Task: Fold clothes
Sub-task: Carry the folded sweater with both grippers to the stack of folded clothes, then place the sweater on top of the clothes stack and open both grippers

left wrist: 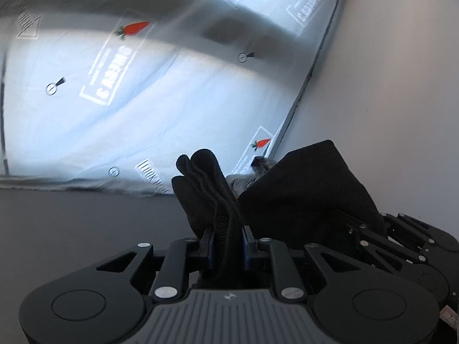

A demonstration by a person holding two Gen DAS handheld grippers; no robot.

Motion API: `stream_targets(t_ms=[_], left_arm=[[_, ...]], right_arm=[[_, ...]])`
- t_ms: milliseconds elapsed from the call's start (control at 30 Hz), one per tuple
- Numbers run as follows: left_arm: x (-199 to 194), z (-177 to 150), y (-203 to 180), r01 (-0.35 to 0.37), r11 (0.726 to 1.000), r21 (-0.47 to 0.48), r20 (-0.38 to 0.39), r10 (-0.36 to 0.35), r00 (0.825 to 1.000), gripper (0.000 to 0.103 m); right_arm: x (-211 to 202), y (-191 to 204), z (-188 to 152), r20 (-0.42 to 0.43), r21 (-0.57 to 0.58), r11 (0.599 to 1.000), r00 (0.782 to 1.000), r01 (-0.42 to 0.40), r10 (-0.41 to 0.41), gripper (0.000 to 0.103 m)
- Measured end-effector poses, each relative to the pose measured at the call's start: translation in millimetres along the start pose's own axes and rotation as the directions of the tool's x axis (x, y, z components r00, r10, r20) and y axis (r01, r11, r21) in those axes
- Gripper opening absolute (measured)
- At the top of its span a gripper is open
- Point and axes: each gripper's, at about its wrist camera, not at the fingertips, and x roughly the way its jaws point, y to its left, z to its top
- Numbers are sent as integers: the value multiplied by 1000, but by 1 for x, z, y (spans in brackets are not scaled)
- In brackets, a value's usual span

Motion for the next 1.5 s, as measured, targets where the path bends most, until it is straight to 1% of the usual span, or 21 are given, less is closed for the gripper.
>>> stream_targets(t_ms=[100, 233, 400, 467, 500, 533, 633, 700, 800, 900, 933, 1000, 1067, 1133, 1167, 1200, 1267, 1300, 1367, 1433, 1500], left_arm=[[34, 14, -43, 13, 1000, -13, 31, -12, 999, 19], [78, 39, -96, 40, 999, 37, 69, -42, 997, 19], [140, 54, -140, 31, 996, 78, 89, -38, 995, 20], [173, 50, -143, -11, 996, 90, 53, 6, 999, 22], [188, 44, -141, -42, 994, 105, 16, 40, 999, 23], [204, 39, -139, -73, 990, 120, -20, 76, 997, 23], [235, 24, -126, -123, 987, 106, -96, 133, 986, 27], [241, 20, -115, -126, 991, 49, -121, 131, 984, 30], [246, 17, -104, -125, 992, 21, -136, 127, 983, 36], [251, 11, -94, -143, 990, 0, -168, 141, 976, 57], [251, 10, -90, -150, 989, -13, -182, 145, 972, 63], [245, 13, -84, -157, 987, -25, -196, 149, 969, 63], [234, 15, -83, -170, 985, -8, -194, 165, 967, 63], [216, 14, -82, -201, 979, 25, -170, 202, 964, 62], [206, 13, -82, -219, 975, 43, -154, 223, 962, 63], [194, 12, -81, -237, 970, 60, -133, 243, 961, 64], [160, 10, -80, -273, 959, 78, -70, 279, 958, 79], [142, 8, -79, -290, 954, 81, -37, 293, 955, 84], [102, 2, -77, -307, 948, 79, 32, 305, 952, 98], [61, -6, -77, -328, 941, 83, 100, 320, 942, 103], [19, -14, -78, -365, 926, 101, 173, 345, 923, 103]], right_arm=[[12, -49, 7, 42, -61, 997, 998, 46, -43, 21], [31, -104, 17, 92, -140, 986, 992, 94, -82, 20], [79, -172, 23, 123, -138, 982, 986, 132, -115, 21], [111, -193, 19, 85, -151, 971, 981, 183, -172, 29], [128, -199, 14, 64, -166, 961, 975, 223, -215, 42], [146, -205, 9, 43, -183, 948, 965, 262, -258, 49], [170, -198, -6, 84, -260, 900, 937, 349, -339, 49], [172, -197, -9, 101, -208, 929, 951, 307, -292, 49], [195, -205, -23, -35, -116, 975, 981, 187, -192, 48], [218, -219, -41, -142, 1, 987, 977, 158, -156, 51], [220, -219, -40, -152, 7, 987, 976, 161, -158, 51], [215, -214, -35, -165, -8, 987, 973, 160, -159, 53], [208, -210, -32, -165, -21, 984, 970, 175, -176, 60], [201, -210, -25, -157, -7, 982, 970, 189, -188, 86], [194, -210, -21, -151, 9, 982, 971, 191, -187, 89], [182, -209, -16, -146, 34, 982, 973, 188, -182, 90], [161, -202, -7, -139, 79, 980, 975, 184, -172, 95], [146, -197, 0, -127, 101, 978, 977, 182, -168, 103], [115, -183, 9, -86, 135, 978, 985, 158, -148, 103], [80, -164, 18, -45, 148, 981, 992, 125, -119, 103], [51, -143, 23, -20, 150, 983, 994, 107, -105, 103]])
